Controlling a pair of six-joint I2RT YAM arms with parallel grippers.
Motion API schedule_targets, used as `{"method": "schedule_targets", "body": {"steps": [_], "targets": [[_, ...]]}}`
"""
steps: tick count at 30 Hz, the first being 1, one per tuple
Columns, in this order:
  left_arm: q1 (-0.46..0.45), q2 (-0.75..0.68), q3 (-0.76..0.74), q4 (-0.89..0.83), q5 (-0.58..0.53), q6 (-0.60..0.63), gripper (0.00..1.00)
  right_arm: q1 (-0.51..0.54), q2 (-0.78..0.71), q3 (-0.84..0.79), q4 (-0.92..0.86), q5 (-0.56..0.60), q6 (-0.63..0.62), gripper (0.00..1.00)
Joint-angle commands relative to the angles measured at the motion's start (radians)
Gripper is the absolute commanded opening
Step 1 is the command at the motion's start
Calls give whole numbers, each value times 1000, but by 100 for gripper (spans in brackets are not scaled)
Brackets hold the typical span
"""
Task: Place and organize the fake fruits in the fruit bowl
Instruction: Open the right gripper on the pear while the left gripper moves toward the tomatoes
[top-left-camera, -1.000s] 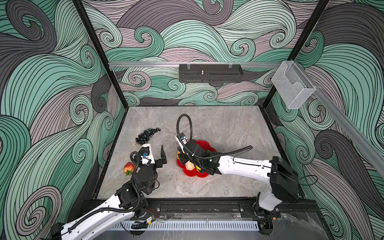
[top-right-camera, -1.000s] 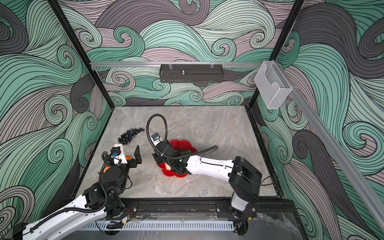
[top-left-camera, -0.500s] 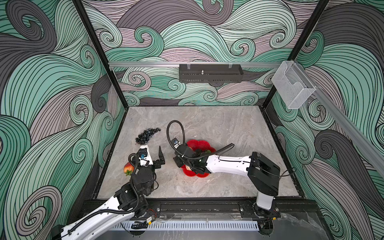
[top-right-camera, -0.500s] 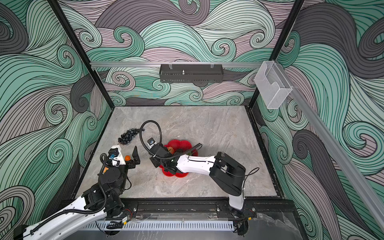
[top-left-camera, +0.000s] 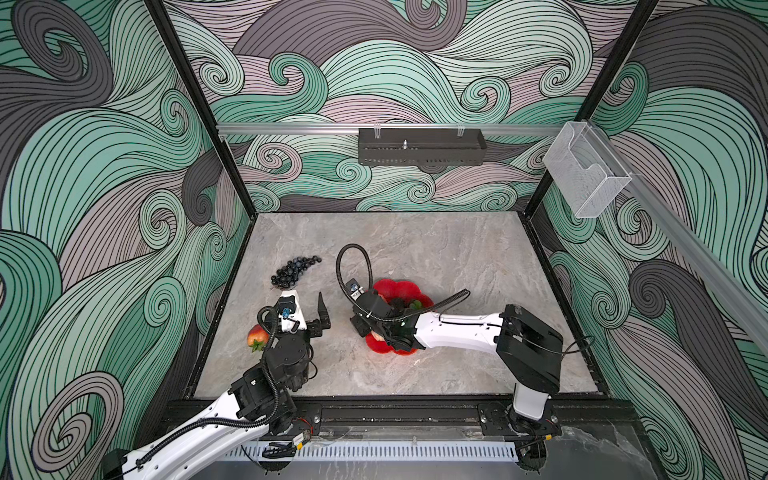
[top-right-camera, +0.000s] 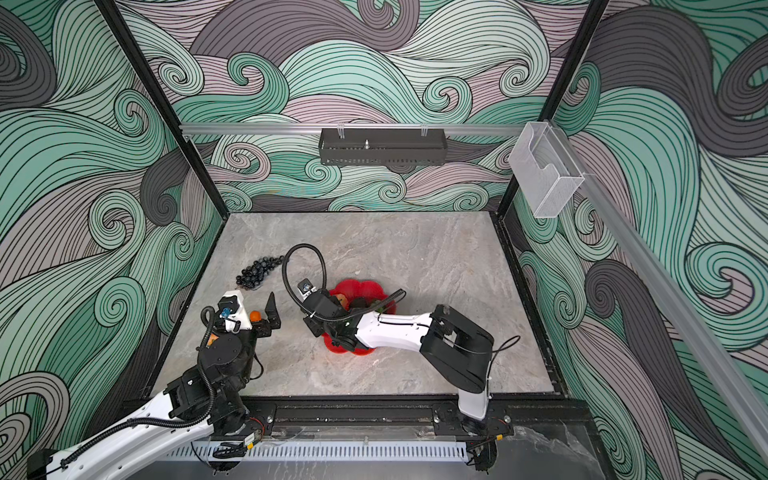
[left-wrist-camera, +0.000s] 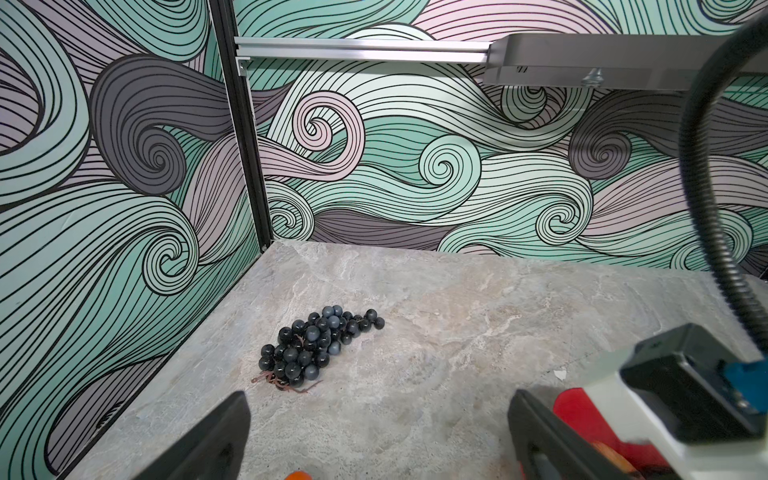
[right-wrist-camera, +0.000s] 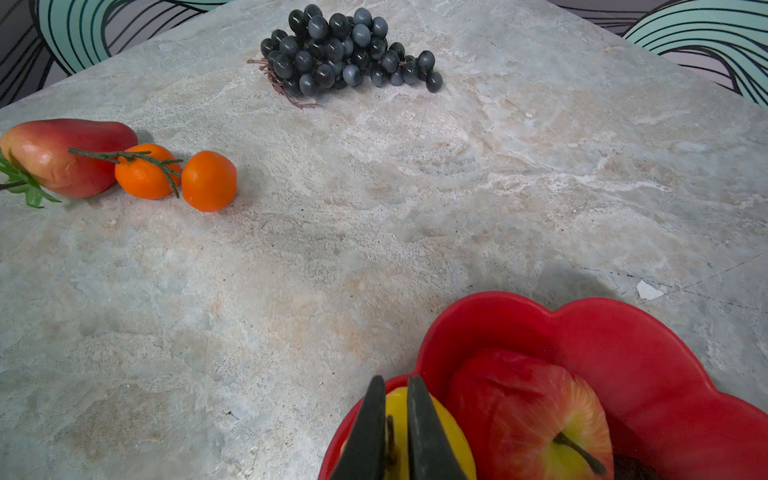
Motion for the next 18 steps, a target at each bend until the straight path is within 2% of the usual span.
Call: {"method": "schedule_targets", "body": {"steps": [1,11,14,18], "targets": [[10,6,9,-3,-17,-16,99,7,-48,-27,33,24,10,17],[21,28,8,13,-3,-14,99,15,-109,-44,4,30,19,34],[48,64,3,49,1,-41,99,14,-173,-40,-74,61,36,43],[117,130,50,-44,74,-150,99,12,-325,-104,-121,69,27,54]]}}
